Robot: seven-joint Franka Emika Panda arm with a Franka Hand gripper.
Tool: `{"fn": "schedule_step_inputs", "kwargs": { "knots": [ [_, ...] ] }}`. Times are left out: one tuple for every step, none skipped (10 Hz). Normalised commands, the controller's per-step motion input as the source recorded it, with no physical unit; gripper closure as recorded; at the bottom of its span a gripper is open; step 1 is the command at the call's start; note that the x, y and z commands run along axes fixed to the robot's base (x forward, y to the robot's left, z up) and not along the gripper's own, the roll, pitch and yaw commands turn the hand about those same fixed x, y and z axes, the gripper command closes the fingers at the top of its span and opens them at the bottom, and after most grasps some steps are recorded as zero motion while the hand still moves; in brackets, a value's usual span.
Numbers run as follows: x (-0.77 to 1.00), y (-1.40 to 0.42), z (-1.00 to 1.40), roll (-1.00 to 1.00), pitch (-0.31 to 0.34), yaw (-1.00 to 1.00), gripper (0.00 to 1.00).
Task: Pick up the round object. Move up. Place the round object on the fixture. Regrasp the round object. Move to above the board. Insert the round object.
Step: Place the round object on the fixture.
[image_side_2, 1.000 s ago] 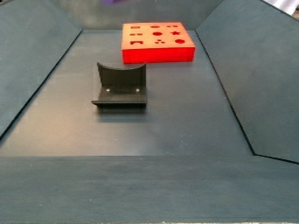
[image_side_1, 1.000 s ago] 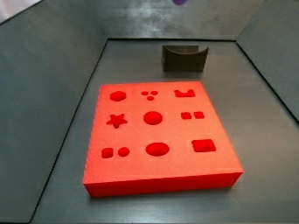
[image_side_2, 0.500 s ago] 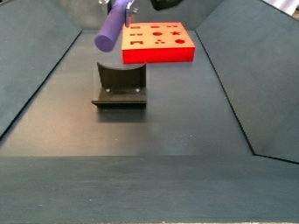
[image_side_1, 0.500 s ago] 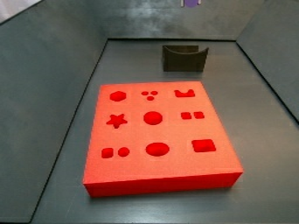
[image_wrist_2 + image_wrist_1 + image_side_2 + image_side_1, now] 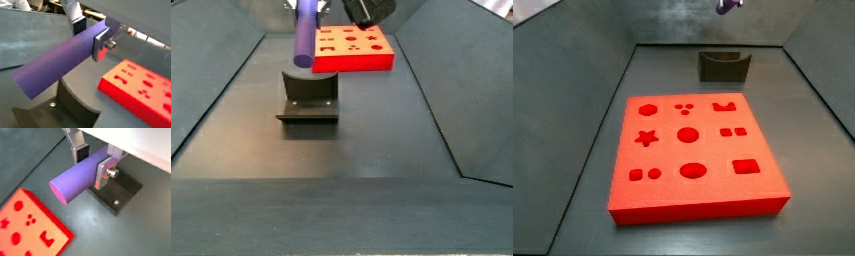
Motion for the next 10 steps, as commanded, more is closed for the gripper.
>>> {"fn": "schedule_step_inputs", "kwargs": {
  "knots": [
    [0.06, 0.04, -0.01, -0.47, 0.247, -0.14, 1.00],
    [0.06, 0.04, -0.01, -0.35, 0.206, -0.18, 1.00],
    [0.06, 0.02, 0.00, -0.20, 0.123, -0.19, 1.00],
    [0.12, 0.13, -1.00, -1.00, 0.256, -0.11, 1.00],
    [0.13, 0.14, -1.00, -1.00, 0.230, -0.13, 1.00],
    [0.14, 0.14, -1.00, -1.00, 0.239, -0.16, 1.00],
    [0.15, 0.13, -1.00, -0.83, 0.207, -0.20, 1.00],
    [0.15, 0.14, -1.00, -0.65, 0.153, -0.21, 1.00],
    [0.16, 0.14, -1.00, -0.41, 0.081, -0.23, 1.00],
    [0.17, 0.14, -1.00, -0.30, 0.055, -0.22, 1.00]
  ]
}}
